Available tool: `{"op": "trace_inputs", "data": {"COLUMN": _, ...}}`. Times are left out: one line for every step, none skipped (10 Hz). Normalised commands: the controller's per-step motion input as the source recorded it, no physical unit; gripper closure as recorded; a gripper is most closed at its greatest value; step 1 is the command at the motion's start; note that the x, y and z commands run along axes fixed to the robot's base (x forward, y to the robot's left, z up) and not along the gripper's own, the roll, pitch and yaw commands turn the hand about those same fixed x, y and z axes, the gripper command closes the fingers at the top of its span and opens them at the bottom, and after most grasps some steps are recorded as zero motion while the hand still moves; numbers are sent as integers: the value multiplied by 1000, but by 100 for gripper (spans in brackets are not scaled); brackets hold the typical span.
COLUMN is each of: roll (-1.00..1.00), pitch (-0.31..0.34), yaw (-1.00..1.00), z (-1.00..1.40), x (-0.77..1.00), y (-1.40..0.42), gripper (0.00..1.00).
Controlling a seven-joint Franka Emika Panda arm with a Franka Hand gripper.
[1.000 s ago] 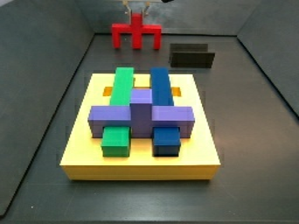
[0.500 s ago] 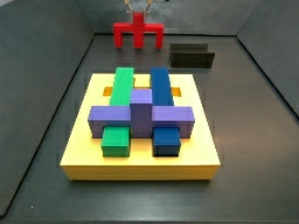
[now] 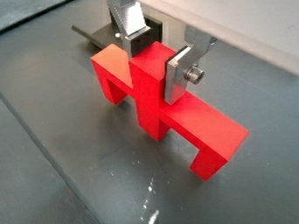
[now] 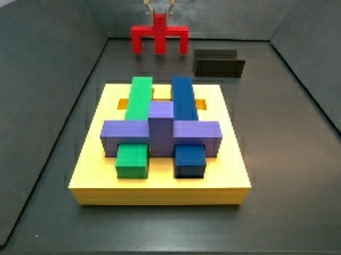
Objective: Pick up the red object. Move up. Move to above the board. Insert the red object.
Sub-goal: Pick up the red object, then move up, then move to above the board.
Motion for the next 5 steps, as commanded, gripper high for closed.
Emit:
{"op": "trace_inputs", "data": {"roll": 0, "pitch": 0, "yaw": 0, "z": 0, "x": 0, "y": 0, "gripper": 100}}
{"op": "trace_inputs", "data": {"roll": 0, "pitch": 0, "yaw": 0, "z": 833, "x": 0, "y": 0, "gripper": 100}}
{"op": "trace_inputs", "data": {"roll": 13, "pitch": 5, "yaw": 3, "z": 785, "x": 46, "y": 31, "gripper": 100}}
{"op": "trace_inputs", "data": {"roll": 37, "pitch": 41, "yaw": 0, "z": 490, "x": 29, "y": 41, "gripper": 100}}
{"op": "trace_inputs", "data": {"roll": 0, "pitch": 0, "yaw": 0, "z": 1400, "x": 0, "y": 0, "gripper": 100}}
